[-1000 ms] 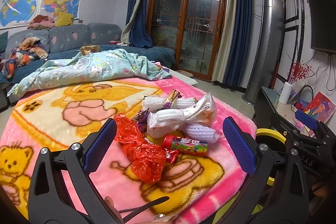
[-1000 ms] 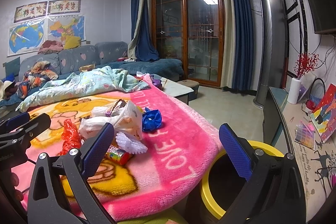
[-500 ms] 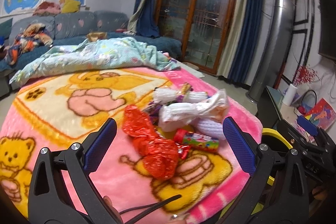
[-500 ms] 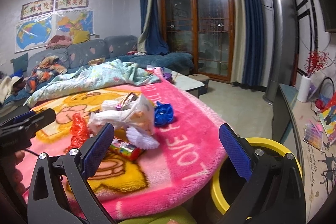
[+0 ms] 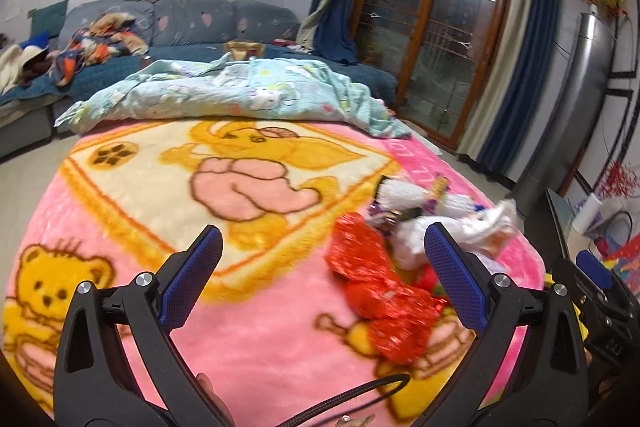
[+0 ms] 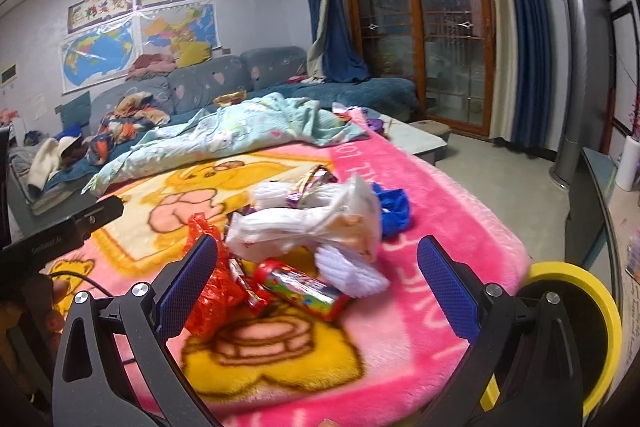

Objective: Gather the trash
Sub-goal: 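Grasp the red plastic bag with the left gripper while the right gripper grasps a white plastic bag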

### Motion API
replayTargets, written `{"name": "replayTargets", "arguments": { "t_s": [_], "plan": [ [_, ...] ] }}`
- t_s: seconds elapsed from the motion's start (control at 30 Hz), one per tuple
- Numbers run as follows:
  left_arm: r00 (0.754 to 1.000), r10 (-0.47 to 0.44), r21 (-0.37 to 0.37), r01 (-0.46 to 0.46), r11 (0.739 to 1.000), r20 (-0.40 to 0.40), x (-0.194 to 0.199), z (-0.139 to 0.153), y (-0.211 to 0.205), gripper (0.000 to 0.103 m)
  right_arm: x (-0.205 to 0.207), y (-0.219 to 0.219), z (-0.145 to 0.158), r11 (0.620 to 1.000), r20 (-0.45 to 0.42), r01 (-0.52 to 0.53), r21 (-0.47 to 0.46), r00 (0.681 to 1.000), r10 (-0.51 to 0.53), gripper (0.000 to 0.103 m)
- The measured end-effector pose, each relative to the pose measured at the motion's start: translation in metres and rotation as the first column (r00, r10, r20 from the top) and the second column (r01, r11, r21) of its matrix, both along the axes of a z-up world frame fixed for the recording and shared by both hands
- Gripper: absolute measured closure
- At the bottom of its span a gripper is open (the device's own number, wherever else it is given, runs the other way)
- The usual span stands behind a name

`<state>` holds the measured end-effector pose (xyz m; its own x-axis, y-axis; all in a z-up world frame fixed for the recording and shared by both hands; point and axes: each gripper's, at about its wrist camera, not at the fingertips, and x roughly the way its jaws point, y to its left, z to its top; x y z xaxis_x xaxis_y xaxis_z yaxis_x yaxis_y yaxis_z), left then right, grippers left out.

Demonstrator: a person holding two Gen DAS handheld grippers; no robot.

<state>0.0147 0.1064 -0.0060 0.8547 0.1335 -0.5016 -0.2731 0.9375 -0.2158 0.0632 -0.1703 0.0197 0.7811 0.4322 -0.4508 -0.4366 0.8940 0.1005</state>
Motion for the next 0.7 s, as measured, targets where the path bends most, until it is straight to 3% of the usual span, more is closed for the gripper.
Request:
{"name": "replayTargets", "arguments": {
  "t_s": [0.27,0.53,0.7],
  "plan": [
    [0.996,-0.07,-0.102,0.064,0.993,-0.061,0.038,-0.01,0.019,0.01,0.04,0.011,-0.003,0.999,-0.017,0.006,-0.041,1.0,-0.007,0.006],
    [0.968,-0.195,-0.214,0.159,0.964,-0.16,0.084,-0.032,0.004,0.011,0.081,0.007,-0.014,0.997,-0.078,0.046,-0.057,0.996,-0.05,0.006],
    [0.947,-0.228,-0.279,0.162,0.947,-0.225,0.104,-0.049,0.002,0.022,0.104,0.003,-0.018,0.998,-0.125,0.031,-0.052,0.991,-0.037,0.009]
  ]
}}
